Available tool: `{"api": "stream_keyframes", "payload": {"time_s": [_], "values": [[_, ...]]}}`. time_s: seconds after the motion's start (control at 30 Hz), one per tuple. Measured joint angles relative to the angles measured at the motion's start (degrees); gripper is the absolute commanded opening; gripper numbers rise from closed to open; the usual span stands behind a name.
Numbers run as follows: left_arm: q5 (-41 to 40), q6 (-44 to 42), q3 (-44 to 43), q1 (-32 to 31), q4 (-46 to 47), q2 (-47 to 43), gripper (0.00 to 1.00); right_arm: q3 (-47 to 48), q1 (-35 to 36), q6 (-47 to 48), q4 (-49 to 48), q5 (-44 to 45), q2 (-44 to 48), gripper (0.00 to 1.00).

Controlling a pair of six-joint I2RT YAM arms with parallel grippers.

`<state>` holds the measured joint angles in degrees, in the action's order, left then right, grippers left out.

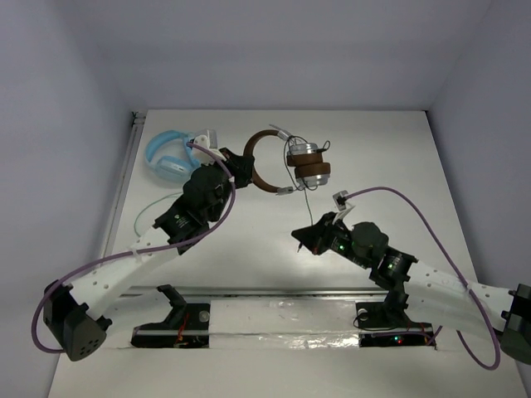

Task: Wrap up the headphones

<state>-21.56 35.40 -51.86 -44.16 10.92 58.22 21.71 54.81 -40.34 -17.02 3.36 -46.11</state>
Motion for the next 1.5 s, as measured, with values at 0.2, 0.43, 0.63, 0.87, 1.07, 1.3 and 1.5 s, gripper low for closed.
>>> {"api": "stream_keyframes", "payload": {"time_s": [0.2, 0.43, 0.63, 0.87, 1.07, 1.3, 1.5], "values": [[-10.43, -0.79, 0.15, -0.11, 2.05, 6.23, 0.00, 1.27, 0.09, -0.48, -0.63, -4.09, -2.23, 0.02], [-17.40, -4.15, 0.20, -0.13, 4.02, 11.76, 0.00, 1.92, 0.07, -2.86, -3.26, -5.68, -7.26, 0.04], [-20.39, -4.66, 4.35, -1.53, 7.52, 12.22, 0.00, 5.22, 0.09, -5.16, -4.52, -6.19, -9.99, 0.04], [-22.21, -2.43, 11.04, -3.98, 8.17, 12.22, 0.00, 10.01, 0.15, -7.76, -7.98, -4.11, -12.72, 0.07], [-22.49, 0.09, 13.97, -7.32, 8.13, 12.22, 0.00, 12.57, 0.35, -10.10, -9.05, 1.03, -16.98, 0.09], [-22.12, 3.08, 14.25, -10.60, 5.90, 12.22, 0.00, 13.07, 0.39, -12.37, -9.49, 9.31, -19.32, 0.11], [-21.86, 5.09, 14.36, -13.25, 4.02, 12.24, 0.00, 12.98, 0.39, -14.05, -9.94, 15.43, -20.79, 0.12]]}}
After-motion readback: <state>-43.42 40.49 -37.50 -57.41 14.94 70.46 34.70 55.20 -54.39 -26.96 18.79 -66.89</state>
